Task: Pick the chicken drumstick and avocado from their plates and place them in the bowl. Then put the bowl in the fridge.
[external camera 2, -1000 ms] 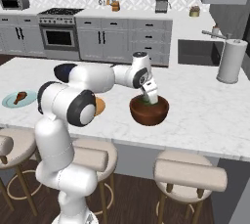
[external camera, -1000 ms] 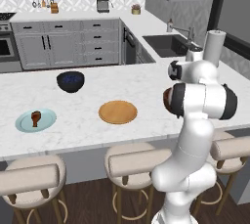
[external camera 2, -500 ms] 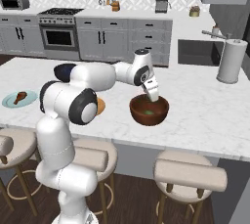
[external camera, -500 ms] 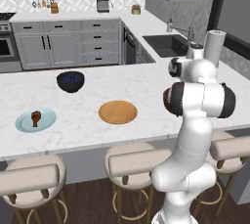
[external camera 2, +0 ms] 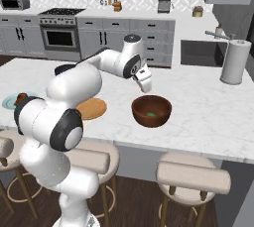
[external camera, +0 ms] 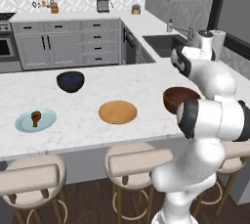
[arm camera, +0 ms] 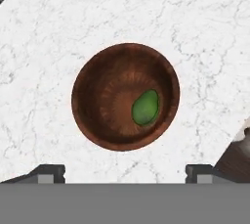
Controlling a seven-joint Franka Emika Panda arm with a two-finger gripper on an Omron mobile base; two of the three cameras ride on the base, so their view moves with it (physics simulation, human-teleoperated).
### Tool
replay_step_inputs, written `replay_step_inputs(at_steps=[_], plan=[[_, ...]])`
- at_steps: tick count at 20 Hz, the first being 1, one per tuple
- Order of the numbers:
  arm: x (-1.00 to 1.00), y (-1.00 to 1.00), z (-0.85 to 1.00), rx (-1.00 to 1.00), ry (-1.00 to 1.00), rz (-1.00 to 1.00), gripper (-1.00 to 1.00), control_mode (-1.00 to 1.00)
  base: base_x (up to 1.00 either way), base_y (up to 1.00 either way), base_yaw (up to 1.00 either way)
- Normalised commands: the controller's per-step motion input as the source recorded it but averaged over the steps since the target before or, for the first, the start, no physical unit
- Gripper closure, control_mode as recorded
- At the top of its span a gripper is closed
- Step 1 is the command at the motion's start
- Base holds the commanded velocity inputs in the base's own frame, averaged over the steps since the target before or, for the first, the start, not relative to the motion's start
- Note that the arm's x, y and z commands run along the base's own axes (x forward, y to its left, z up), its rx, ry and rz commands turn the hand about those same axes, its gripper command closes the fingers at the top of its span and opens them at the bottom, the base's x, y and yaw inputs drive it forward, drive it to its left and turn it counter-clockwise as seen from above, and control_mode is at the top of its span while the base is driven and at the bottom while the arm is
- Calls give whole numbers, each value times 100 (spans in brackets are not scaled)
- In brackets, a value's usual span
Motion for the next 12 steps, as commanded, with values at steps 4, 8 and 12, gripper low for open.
replay_step_inputs(at_steps=[4,8,12], plan=[[-99,97,79,0,0,34,-100,-100,0,0,0],[-90,88,37,0,-1,40,-100,-100,0,0,0],[-66,100,-4,-6,0,47,-100,-100,0,0,0]])
